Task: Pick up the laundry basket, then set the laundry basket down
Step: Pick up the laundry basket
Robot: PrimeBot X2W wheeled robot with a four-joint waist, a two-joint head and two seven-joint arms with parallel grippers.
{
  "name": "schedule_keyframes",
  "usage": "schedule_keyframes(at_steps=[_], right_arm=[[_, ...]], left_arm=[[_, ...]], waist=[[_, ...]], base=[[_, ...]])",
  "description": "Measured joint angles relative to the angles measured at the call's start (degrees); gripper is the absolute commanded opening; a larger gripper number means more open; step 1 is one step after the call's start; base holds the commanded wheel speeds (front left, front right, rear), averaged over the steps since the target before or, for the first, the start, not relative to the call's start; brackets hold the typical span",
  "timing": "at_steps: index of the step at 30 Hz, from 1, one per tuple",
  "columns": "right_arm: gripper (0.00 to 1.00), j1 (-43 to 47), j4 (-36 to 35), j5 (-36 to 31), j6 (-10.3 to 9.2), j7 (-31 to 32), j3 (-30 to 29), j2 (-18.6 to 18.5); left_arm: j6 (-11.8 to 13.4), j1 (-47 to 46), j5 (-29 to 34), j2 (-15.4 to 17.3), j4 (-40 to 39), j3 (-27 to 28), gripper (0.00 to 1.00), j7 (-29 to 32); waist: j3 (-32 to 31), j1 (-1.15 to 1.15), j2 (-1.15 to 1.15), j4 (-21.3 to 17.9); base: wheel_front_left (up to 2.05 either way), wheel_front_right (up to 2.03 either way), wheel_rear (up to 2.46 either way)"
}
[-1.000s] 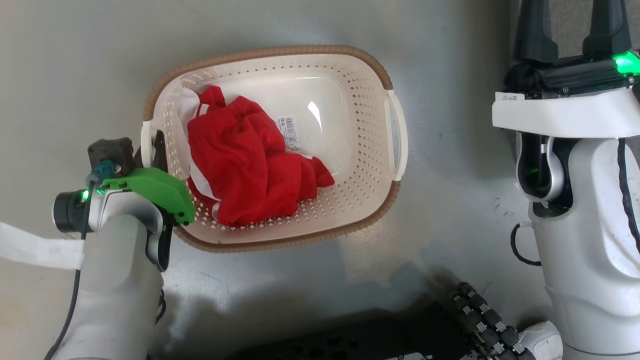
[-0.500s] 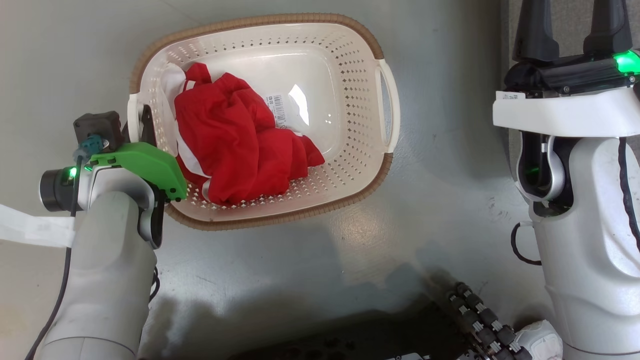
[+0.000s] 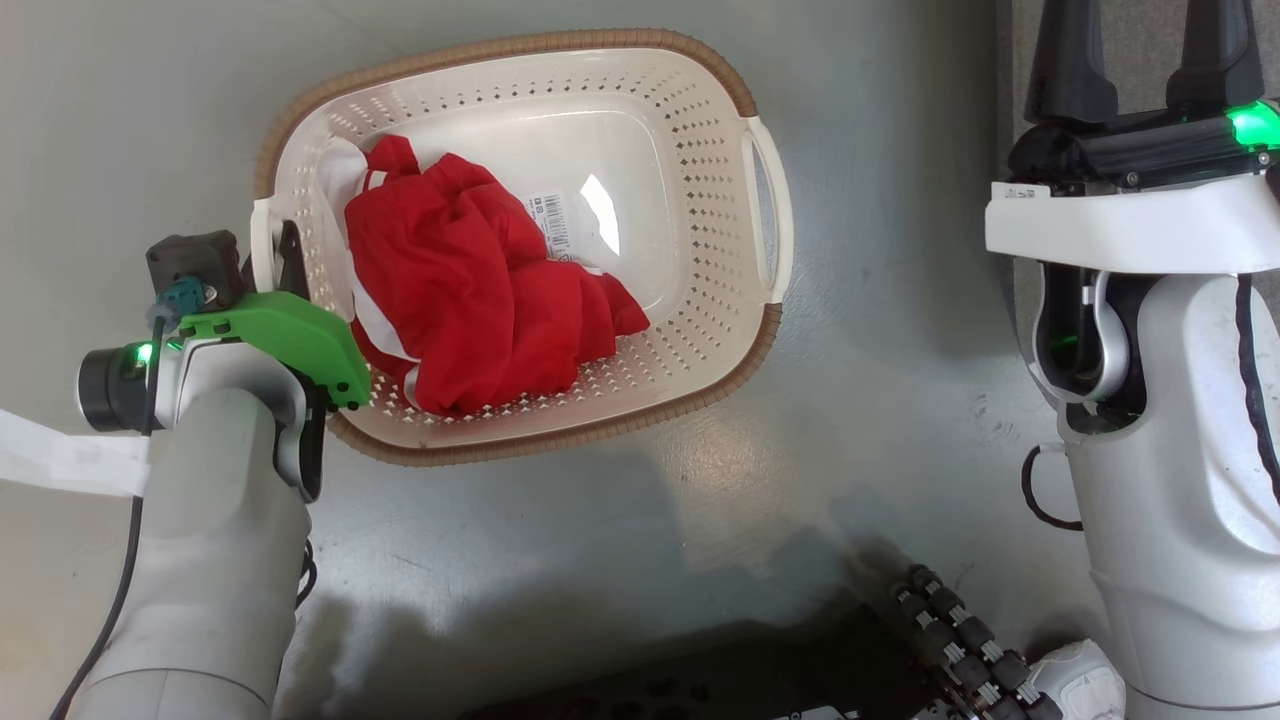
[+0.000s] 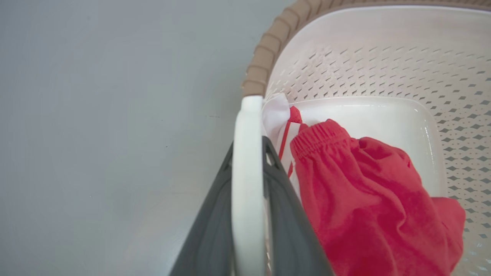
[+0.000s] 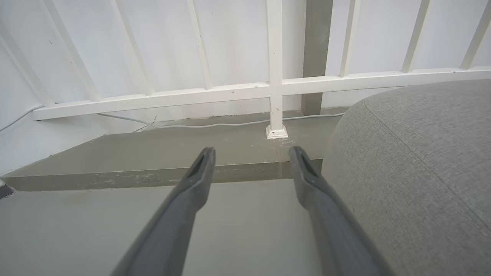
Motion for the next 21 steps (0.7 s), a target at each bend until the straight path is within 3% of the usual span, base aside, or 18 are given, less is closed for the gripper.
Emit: schedule_keyframes(at_steps=[4, 5, 6, 8, 21], right_arm=[[1.0, 0.0, 0.01, 0.0, -0.01, 0.0, 0.0, 0.0], [1.0, 0.0, 0.01, 0.0, -0.01, 0.0, 0.0, 0.0], [1.0, 0.0, 0.02, 0.0, -0.01, 0.0, 0.0, 0.0], [1.0, 0.0, 0.07, 0.0, -0.01, 0.0, 0.0, 0.0], [1.0, -0.01, 0.78, 0.0, -0.37, 0.0, -0.26, 0.0]], left_arm=[[0.0, -0.39, -0.01, -0.04, 0.67, 0.01, 0.8, -0.01], [0.0, -0.44, -0.01, -0.01, 0.69, 0.01, 0.8, -0.03], [0.0, -0.49, -0.01, 0.0, 0.74, 0.02, 0.91, -0.08], [0.0, -0.59, -0.01, -0.12, 0.93, 0.01, 1.0, -0.08], [0.0, -1.5, -0.01, -0.12, 2.02, -0.02, 1.0, -0.57]], waist=[[-0.02, 0.0, 0.0, 0.01], [-0.03, 0.0, 0.0, 0.02], [-0.04, 0.0, 0.0, 0.02], [-0.07, 0.0, 0.0, 0.03], [-1.38, 0.0, 0.0, 0.53]], base=[[0.0, 0.0, 0.0], [0.0, 0.0, 0.0], [0.0, 0.0, 0.0], [0.0, 0.0, 0.0], [0.0, 0.0, 0.0]])
